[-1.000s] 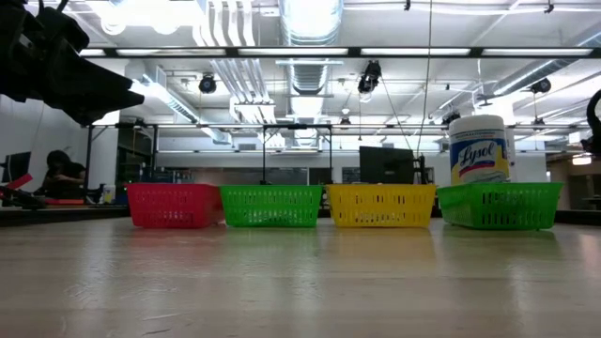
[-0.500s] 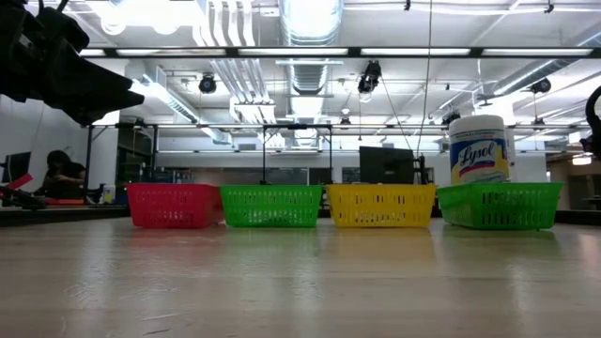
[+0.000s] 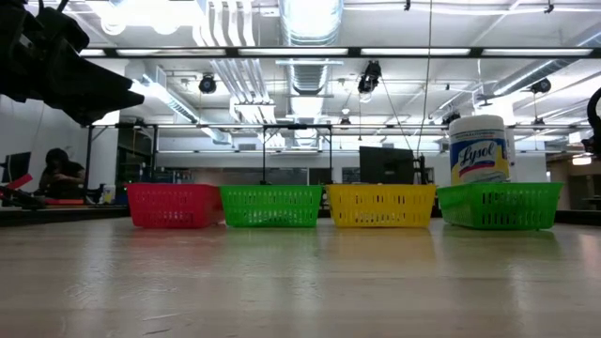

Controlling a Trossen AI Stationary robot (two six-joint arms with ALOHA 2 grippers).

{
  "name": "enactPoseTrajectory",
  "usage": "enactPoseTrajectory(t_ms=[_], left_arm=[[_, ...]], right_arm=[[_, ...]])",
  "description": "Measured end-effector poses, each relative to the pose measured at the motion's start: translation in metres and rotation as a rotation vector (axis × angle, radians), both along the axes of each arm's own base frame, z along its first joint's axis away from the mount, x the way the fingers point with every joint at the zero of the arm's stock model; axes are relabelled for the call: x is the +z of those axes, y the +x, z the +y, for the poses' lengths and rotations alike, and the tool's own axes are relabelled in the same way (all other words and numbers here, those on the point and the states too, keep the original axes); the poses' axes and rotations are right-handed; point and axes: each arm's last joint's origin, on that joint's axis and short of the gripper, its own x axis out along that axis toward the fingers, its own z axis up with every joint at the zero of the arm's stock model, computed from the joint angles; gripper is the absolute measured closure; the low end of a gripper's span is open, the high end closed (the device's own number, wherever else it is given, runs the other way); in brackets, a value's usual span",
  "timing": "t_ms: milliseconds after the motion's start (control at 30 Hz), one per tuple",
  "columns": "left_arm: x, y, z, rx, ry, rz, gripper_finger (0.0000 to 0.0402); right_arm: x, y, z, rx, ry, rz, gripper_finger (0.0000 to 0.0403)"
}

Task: Pick & Place First Aid Supplies
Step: Put the orange ointment pack into the yellow bin

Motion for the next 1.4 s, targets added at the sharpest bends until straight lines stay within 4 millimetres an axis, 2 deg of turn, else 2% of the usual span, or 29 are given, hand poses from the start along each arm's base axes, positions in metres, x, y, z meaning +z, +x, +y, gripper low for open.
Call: enactPoseTrajectory(t_ms=[300,500,633,767,967,1200,1400], left_arm=[[0.0,0.0,0.0,0.0,0.0,0.0,0.0213],[0.0,0.0,0.0,0.0,0.0,0.0,0.0213],[0.0,0.0,0.0,0.0,0.0,0.0,0.0213],[0.0,0.0,0.0,0.0,0.0,0.001,0.0213],[0.0,0.0,0.0,0.0,0.0,0.001,0.0213],[0.0,0.0,0.0,0.0,0.0,0.001,0.0213],[0.0,0.0,0.0,0.0,0.0,0.001,0.0213]], right_arm=[[0.004,0.001,0.001,0.05,-0.011,-0.014,0.0392],[0.02,0.003,-0.002,0.101,-0.162,0.009,0.0394],[0.033,0.009,0.001,0.145,-0.199,-0.042,0.0394],[0.046,0.02,0.005,0.203,-0.241,-0.165,0.0394],[0.067,0.035,0.01,0.417,-0.376,-0.358,0.0394],[0.088,0.058,0.023,0.775,-0.525,-0.628,0.0394],[0.098,0.072,0.034,1.042,-0.586,-0.813,0.0394]])
